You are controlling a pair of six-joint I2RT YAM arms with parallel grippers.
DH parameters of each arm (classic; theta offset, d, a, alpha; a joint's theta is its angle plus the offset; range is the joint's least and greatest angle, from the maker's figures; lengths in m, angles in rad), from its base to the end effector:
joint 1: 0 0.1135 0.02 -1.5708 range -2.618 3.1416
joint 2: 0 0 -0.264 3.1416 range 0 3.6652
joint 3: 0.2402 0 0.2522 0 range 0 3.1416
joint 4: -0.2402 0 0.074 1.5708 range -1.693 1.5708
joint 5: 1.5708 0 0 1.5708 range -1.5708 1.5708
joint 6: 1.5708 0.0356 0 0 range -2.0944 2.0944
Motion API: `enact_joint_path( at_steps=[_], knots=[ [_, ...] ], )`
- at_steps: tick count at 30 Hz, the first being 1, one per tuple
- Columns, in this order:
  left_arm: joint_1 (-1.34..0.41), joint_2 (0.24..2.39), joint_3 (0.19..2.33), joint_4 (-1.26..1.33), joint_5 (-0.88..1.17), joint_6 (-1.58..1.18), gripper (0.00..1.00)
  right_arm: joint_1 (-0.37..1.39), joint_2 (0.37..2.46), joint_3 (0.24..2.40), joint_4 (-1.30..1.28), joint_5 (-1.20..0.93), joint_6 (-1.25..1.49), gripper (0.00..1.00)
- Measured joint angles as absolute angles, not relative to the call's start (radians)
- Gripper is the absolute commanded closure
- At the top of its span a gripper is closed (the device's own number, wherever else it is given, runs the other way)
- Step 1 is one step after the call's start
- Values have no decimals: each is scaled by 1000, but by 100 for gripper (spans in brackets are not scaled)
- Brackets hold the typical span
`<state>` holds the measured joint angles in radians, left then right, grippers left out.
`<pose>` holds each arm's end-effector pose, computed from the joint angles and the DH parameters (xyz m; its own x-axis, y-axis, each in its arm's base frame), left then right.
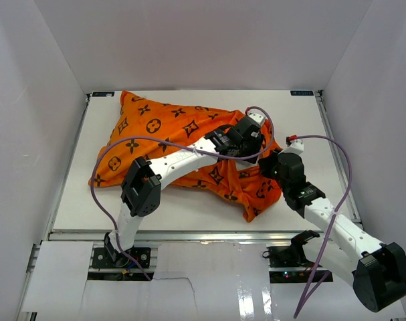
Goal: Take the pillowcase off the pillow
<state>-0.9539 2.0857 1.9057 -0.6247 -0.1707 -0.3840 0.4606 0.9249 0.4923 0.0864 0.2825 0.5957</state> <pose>0.2811 -0.3859 0.2798 -0.6621 0.2954 -0.6887 0.5259 0.8379 -0.1462 0.1929 0.0846 0.2394 -0.3593 0.4233 -0.8317 0.0117 0.8932 0.4495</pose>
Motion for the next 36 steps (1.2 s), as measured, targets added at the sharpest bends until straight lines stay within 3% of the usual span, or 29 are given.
enact_joint_path(
  at_steps=[9, 13, 14, 17, 18, 19, 27, 36],
  knots=[
    [-991, 2107, 1911, -660, -316, -403, 21, 445, 910, 454, 96, 313, 626, 92],
    [-994, 2140, 1917, -664, -363, -421, 24, 439, 900, 432, 107, 322, 630, 92],
    [-995, 2151, 1924, -666, -377, -427, 28, 437, 898, 428, 109, 323, 631, 92],
    [-997, 2185, 1942, -672, -424, -443, 59, 432, 894, 420, 117, 323, 634, 92],
    [-997, 2196, 1942, -674, -440, -448, 86, 430, 890, 414, 124, 323, 636, 92],
    [-997, 2204, 1942, -676, -451, -459, 100, 430, 887, 410, 126, 323, 637, 92],
    [-997, 2214, 1974, -695, -462, -469, 100, 426, 870, 381, 146, 314, 645, 92],
    [-993, 2206, 2168, -805, -437, -415, 100, 426, 863, 376, 189, 299, 652, 92]
  ],
)
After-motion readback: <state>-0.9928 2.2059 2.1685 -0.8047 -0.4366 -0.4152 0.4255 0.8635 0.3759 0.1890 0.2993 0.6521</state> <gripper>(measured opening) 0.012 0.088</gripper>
